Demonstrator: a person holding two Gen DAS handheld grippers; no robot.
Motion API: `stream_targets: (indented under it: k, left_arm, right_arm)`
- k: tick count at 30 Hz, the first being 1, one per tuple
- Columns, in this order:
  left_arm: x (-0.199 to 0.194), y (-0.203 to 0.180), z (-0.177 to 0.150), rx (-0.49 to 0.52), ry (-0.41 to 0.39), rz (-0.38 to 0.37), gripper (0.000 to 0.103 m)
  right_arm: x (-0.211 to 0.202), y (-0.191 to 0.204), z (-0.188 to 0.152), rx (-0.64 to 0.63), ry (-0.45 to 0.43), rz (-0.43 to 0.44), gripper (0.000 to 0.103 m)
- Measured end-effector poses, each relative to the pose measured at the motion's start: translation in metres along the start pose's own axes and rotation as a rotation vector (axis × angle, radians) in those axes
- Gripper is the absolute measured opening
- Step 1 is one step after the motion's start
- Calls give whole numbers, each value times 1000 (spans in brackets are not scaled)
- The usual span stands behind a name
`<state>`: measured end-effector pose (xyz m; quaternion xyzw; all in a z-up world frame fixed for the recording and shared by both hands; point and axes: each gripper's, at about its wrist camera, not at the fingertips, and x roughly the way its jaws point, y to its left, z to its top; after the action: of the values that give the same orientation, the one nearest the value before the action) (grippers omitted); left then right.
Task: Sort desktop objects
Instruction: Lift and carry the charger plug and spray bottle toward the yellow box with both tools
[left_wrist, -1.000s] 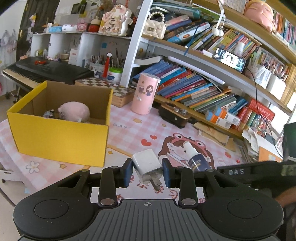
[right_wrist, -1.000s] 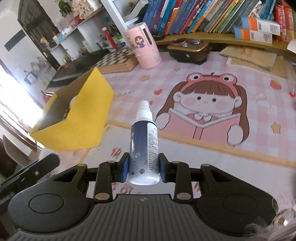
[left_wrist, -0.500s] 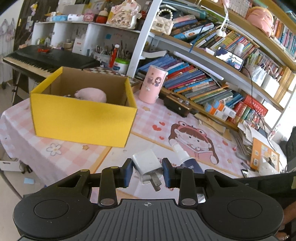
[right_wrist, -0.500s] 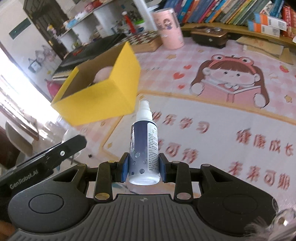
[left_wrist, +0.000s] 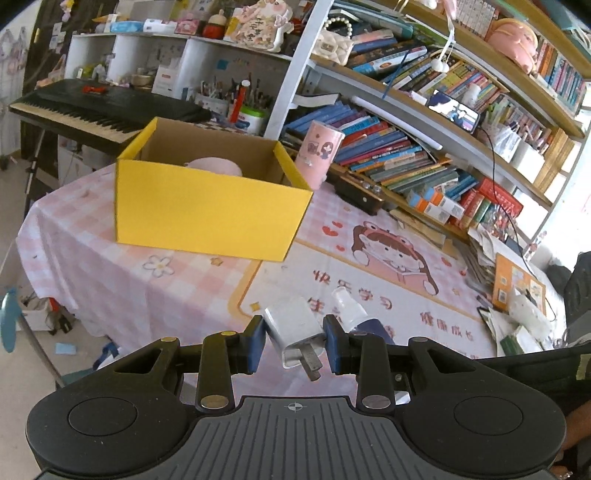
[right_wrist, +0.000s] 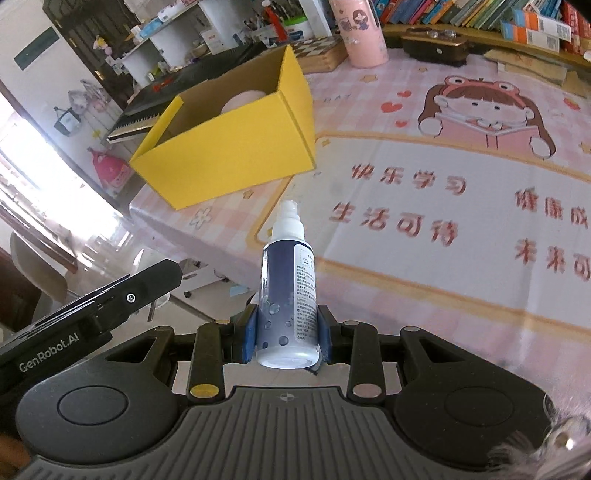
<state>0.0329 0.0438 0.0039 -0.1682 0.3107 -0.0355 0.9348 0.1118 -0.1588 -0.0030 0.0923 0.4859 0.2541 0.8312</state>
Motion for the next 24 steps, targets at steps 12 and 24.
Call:
stream_targets:
  k: [12, 24]
  left_arm:
    - [-40, 36, -10, -30, -44, 25, 32]
    - [-59, 58, -11, -67, -84, 68, 32]
  right_arm:
    - [6, 51, -25, -52, 14, 25, 30]
    - [17, 83, -27, -122, 30, 57, 30]
